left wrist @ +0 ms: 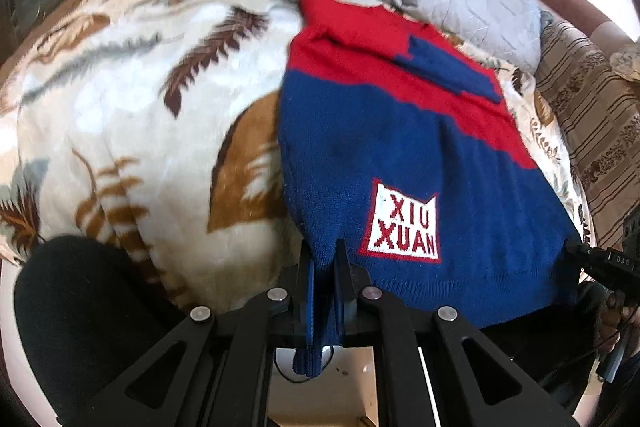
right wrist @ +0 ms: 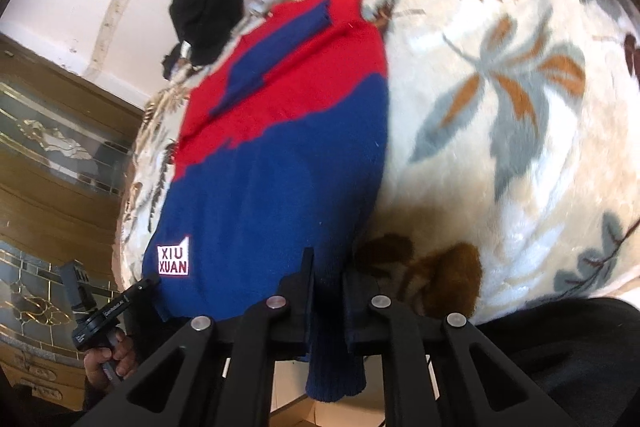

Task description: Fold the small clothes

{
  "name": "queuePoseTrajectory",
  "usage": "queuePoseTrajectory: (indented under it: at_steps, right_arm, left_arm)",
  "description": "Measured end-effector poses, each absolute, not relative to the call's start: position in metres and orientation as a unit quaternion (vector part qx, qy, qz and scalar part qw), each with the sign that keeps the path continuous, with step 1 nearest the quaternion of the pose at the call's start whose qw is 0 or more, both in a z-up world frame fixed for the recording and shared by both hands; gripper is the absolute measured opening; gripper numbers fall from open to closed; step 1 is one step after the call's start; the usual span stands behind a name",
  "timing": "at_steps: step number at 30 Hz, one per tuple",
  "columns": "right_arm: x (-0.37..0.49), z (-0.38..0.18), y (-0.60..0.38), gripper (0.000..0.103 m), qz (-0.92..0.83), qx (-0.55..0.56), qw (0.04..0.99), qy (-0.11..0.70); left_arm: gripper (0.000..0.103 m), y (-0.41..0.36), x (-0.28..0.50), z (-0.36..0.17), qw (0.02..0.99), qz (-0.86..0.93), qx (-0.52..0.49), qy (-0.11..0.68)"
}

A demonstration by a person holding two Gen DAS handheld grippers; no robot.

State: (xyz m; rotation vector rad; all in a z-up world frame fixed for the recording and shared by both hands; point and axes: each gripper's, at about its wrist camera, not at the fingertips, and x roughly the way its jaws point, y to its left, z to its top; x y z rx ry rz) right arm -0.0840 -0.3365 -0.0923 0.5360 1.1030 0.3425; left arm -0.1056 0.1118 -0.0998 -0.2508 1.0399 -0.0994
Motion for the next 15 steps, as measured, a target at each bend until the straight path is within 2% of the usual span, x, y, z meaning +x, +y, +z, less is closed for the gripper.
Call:
queuePoseTrajectory:
  at_steps: [6, 15]
  right_arm:
    - [-0.080, -0.110, -0.335, 0.012, 0.168, 0.260, 0.791, 0.527]
    - [-0.074, -0.102, -0.342, 0.012, 0.188, 0.273, 0.787, 0.520]
  left_arm:
    - [0.008, 0.114, -0.106, -0.104, 0.856, -0.042, -0.121, 0.502]
    - [0.008, 0.110, -0.097, -0.091, 0.865, -0.049, -0.116, 0.486]
